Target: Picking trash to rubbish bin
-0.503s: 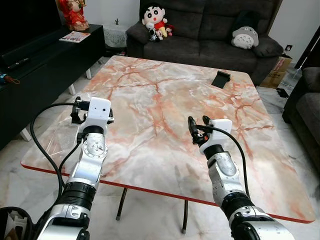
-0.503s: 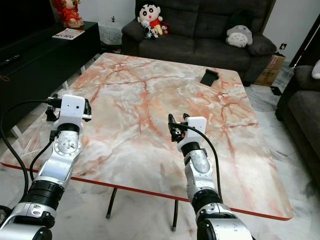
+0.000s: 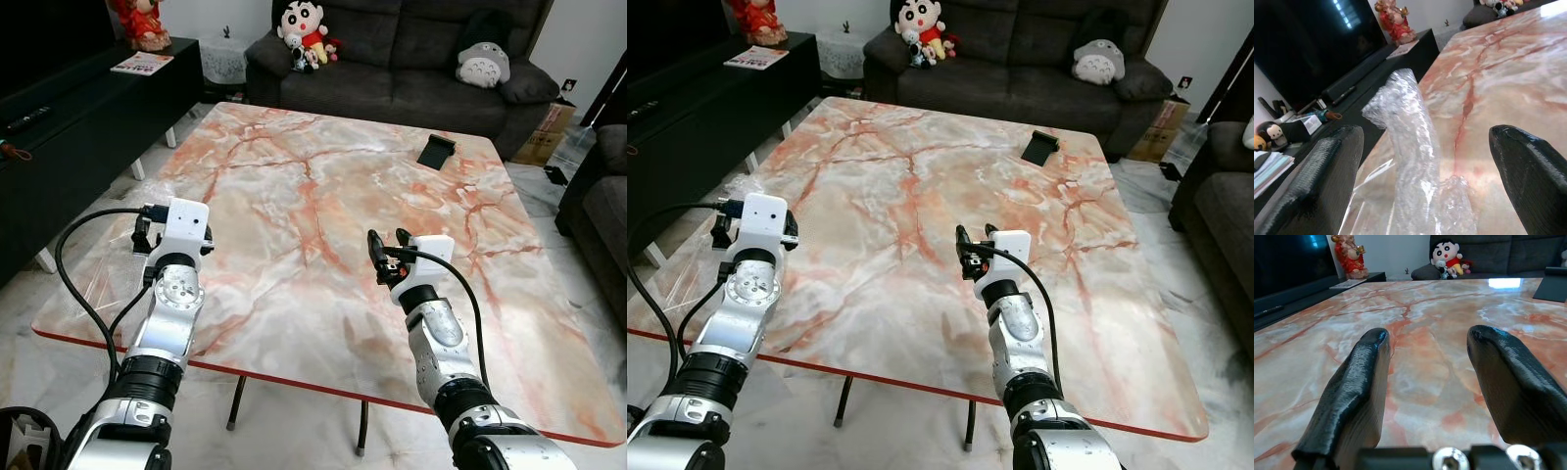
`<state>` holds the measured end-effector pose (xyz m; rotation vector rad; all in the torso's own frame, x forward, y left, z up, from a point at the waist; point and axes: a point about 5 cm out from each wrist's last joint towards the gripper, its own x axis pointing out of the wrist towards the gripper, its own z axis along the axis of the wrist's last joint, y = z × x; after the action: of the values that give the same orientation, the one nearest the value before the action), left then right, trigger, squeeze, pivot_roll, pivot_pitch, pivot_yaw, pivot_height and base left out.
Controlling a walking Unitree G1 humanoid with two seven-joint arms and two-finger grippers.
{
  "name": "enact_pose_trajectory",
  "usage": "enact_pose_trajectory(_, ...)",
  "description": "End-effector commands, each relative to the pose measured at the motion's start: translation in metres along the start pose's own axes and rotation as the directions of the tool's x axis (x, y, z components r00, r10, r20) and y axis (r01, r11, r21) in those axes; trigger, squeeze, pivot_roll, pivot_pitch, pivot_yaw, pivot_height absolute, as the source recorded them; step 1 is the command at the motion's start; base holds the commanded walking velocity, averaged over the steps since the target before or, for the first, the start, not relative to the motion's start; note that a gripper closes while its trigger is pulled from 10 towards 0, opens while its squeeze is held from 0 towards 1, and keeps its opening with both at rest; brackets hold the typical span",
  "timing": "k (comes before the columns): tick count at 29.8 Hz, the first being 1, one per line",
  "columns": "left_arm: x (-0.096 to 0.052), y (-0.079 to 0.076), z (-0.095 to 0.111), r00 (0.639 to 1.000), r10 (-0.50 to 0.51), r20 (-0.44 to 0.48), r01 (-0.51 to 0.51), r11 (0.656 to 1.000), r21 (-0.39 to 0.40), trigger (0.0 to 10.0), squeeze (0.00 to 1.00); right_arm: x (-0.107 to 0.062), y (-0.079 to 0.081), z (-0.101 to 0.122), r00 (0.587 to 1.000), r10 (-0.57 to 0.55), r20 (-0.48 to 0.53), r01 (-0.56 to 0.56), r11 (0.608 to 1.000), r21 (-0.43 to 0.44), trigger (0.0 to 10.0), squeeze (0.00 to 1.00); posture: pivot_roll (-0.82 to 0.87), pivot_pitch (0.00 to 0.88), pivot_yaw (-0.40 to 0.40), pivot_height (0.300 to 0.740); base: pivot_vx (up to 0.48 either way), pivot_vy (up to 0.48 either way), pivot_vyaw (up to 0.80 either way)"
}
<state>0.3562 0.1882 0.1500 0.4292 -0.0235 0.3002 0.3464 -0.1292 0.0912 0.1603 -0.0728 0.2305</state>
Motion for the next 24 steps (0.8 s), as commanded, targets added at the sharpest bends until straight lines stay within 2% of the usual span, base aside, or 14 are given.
enact_pose_trajectory(1,-0.001,-0.003,-0.003,1.0,-0.008,-0.021,0.008,1.0,0.012,10.0,0.0,0.0,-0.002,0.0,1.0,0.001,-0.004,-0.001,1.0,0.0,10.0,0.0,0.23,0.0,-0.098,0.74,0.0,0.0,0.0)
enact_pose_trajectory(3,-0.002,-0.003,-0.005,0.999,-0.004,-0.043,0.004,1.0,0.011,10.0,0.0,0.0,-0.002,0.0,1.0,0.002,-0.005,-0.002,1.0,-0.001,10.0,0.0,0.23,0.0,-0.098,0.74,0.0,0.0,0.0)
enact_pose_trajectory(6,-0.003,-0.003,-0.017,0.991,0.014,-0.13,-0.016,1.0,-0.017,10.0,0.0,0.0,-0.001,0.0,1.0,0.006,-0.006,-0.006,1.0,0.0,10.0,0.0,0.23,0.0,-0.098,0.74,0.0,0.0,0.0)
enact_pose_trajectory(17,-0.002,-0.008,-0.023,0.987,-0.009,-0.16,0.005,1.0,-0.026,10.0,0.0,-0.001,0.0,-0.001,1.0,0.011,-0.008,-0.011,1.0,0.0,10.0,0.0,0.22,0.0,-0.1,0.74,0.0,0.0,0.0)
enact_pose_trajectory(18,-0.001,-0.008,-0.023,0.987,-0.002,-0.162,0.0,1.0,-0.016,2.7,0.0,-0.001,0.0,-0.001,1.0,0.01,-0.008,-0.01,1.0,0.0,10.0,0.0,0.22,0.0,-0.1,0.74,0.0,0.0,0.0)
enact_pose_trajectory(19,0.0,-0.008,-0.023,0.986,0.0,-0.164,-0.002,1.0,-0.015,0.0,0.0,-0.001,0.0,-0.001,1.0,0.01,-0.008,-0.01,1.0,0.0,10.0,0.0,0.22,0.0,-0.1,0.74,0.0,0.0,0.0)
enact_pose_trajectory(24,0.0,-0.009,-0.022,0.987,-0.008,-0.161,0.005,1.0,-0.018,0.0,0.0,-0.001,0.0,-0.001,1.0,0.009,-0.01,-0.009,1.0,0.001,10.0,0.0,0.22,0.0,-0.1,0.74,0.0,0.0,0.0)
